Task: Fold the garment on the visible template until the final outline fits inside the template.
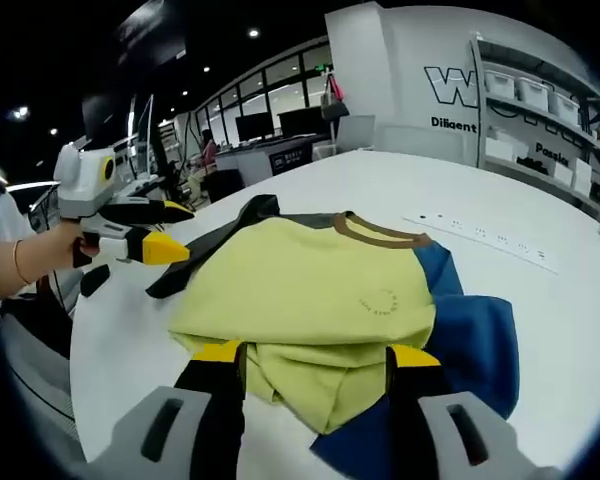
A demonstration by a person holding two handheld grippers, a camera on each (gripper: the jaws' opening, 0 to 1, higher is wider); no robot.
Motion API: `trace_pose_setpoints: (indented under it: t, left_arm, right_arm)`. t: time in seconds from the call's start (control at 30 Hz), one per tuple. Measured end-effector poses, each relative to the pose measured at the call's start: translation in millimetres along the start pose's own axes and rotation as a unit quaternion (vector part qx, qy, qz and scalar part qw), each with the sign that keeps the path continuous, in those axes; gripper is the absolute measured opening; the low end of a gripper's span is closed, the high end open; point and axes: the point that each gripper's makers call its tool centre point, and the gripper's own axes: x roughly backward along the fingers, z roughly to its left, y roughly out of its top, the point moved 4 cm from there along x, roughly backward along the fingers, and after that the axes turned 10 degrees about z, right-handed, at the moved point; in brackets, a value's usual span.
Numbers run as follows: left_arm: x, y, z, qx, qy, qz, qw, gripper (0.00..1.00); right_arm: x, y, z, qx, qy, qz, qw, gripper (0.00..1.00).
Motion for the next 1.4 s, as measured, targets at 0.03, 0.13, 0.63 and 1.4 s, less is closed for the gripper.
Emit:
trace_pose_setpoints:
  t: [0.03, 0.13, 0.63, 1.4]
  left_arm:
    - [-0.1, -1.4, -4.2, -0.008, -0.006, 0.0, 1.0, 0.62]
    - [-1.0, -5.2, -12.0, -0.03, -0.01, -0.006, 0.9995, 0.57]
    - [-5.2, -42.7, -57.2, -0.047, -0.052, 0.044, 0.9966, 0.47]
    - [-4.3, -55.3, -57.9, -0.025, -0.054, 0.084, 0.9947, 0.01]
  right_arm:
    - [-0.7, -3.3, 1.7, -0.002, 0.001, 0.003, 1.0, 0.52]
    - [-1.3, -9.9, 4.9, -0.008, -0.001, 0.007, 0.9999, 0.5]
    - [-0.1, -24.7, 9.4, -0.016, -0.02, 0.026, 0.9993, 0.22]
    - [20.8, -13.8, 21.5, -0.018, 0.007, 0.01, 0.9998, 0.0]
